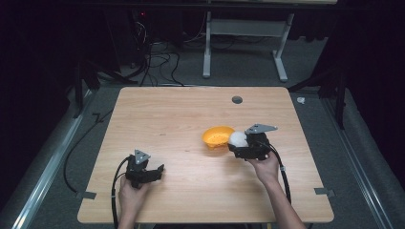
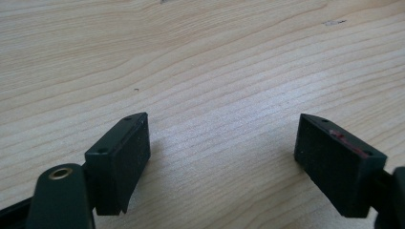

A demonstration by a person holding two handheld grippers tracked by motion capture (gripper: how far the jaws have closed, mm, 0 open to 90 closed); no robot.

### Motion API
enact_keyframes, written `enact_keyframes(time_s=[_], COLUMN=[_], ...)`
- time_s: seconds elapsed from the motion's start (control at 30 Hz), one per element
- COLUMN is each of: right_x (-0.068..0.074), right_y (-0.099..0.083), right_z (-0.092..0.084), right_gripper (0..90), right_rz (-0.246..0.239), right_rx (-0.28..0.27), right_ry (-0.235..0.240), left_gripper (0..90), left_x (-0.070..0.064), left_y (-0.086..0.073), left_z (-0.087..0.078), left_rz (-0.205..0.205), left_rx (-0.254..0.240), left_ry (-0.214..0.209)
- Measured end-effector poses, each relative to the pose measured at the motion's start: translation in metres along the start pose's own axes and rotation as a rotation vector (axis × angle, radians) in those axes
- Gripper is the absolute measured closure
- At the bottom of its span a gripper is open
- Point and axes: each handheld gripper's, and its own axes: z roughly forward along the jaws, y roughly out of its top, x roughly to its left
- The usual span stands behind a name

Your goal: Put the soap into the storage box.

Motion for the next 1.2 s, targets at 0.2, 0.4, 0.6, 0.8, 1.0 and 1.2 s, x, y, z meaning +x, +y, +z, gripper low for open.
enact_keyframes(time_s=[0.2, 0.4, 0.6, 0.8, 1.0, 1.2], right_x=[0.003, 0.005, 0.006, 0.009, 0.009, 0.013], right_y=[0.006, 0.013, 0.020, 0.027, 0.032, 0.037], right_z=[0.001, 0.003, 0.009, 0.016, 0.026, 0.037], right_gripper=[25.0, 25.0, 25.0, 24.9, 25.0, 25.0], right_rz=[-0.018, -0.018, -0.020, -0.023, -0.023, -0.035], right_rx=[-0.003, -0.004, -0.003, 0.000, 0.010, 0.029], right_ry=[0.008, 0.018, 0.022, 0.034, 0.032, 0.032], left_gripper=[20.2, 20.1, 20.1, 20.2, 20.2, 20.1], left_x=[0.000, 0.000, 0.000, 0.000, 0.000, 0.000], left_y=[0.000, 0.000, 0.000, 0.000, 0.000, 0.000], left_z=[0.000, 0.000, 0.000, 0.000, 0.000, 0.000], left_rz=[0.000, 0.000, 0.000, -0.001, -0.001, 0.000], left_rx=[0.001, 0.004, 0.003, 0.003, 0.003, 0.003], left_ry=[-0.002, -0.003, -0.003, -0.003, -0.003, -0.004])
